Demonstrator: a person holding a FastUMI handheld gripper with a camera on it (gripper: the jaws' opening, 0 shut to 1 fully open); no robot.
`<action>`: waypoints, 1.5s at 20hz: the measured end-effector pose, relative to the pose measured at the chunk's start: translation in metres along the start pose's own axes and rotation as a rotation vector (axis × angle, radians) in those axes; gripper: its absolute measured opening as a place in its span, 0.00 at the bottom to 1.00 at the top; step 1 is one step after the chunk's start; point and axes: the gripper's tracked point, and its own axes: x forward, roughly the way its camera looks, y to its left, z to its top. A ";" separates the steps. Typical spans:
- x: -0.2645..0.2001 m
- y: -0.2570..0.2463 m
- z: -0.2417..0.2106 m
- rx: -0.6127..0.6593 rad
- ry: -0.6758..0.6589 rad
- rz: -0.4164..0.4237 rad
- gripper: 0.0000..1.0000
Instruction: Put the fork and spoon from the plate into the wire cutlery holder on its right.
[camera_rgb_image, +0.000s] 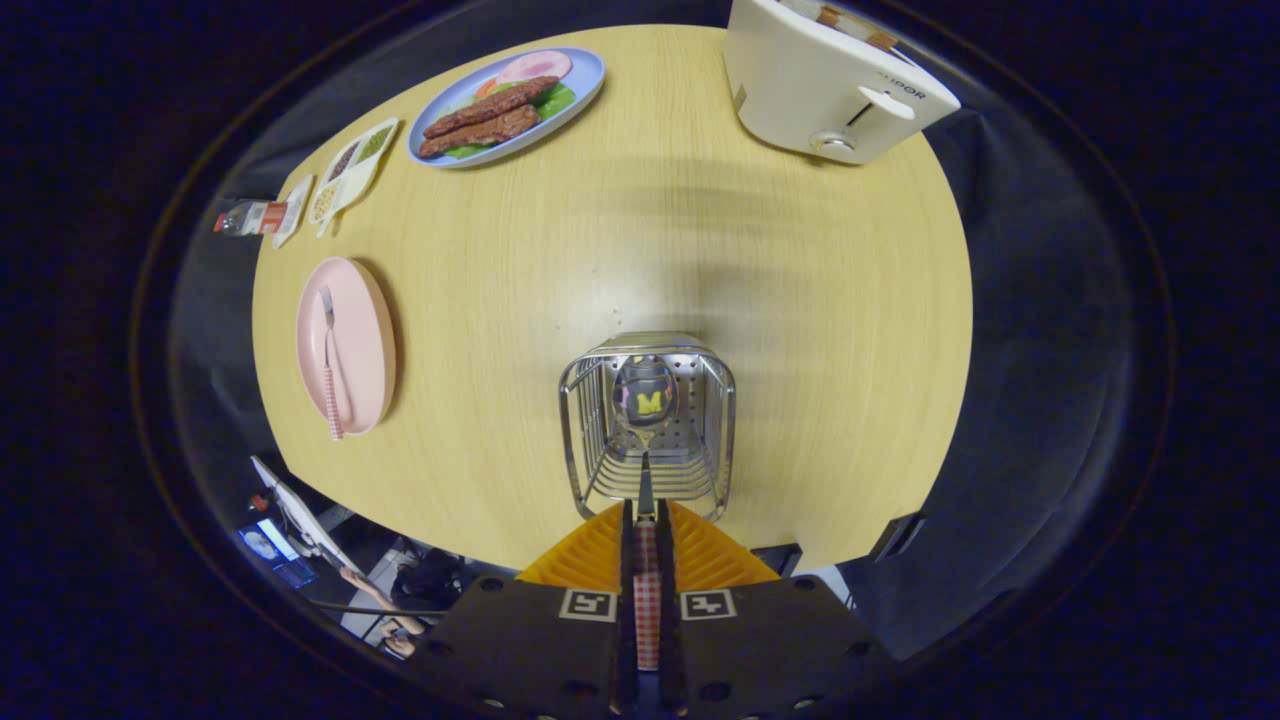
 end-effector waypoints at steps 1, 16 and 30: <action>-0.001 0.002 0.000 0.000 0.001 0.010 0.09; -0.018 0.026 -0.001 0.039 -0.186 0.009 0.39; -0.052 0.158 0.007 -0.076 -0.486 -0.014 0.97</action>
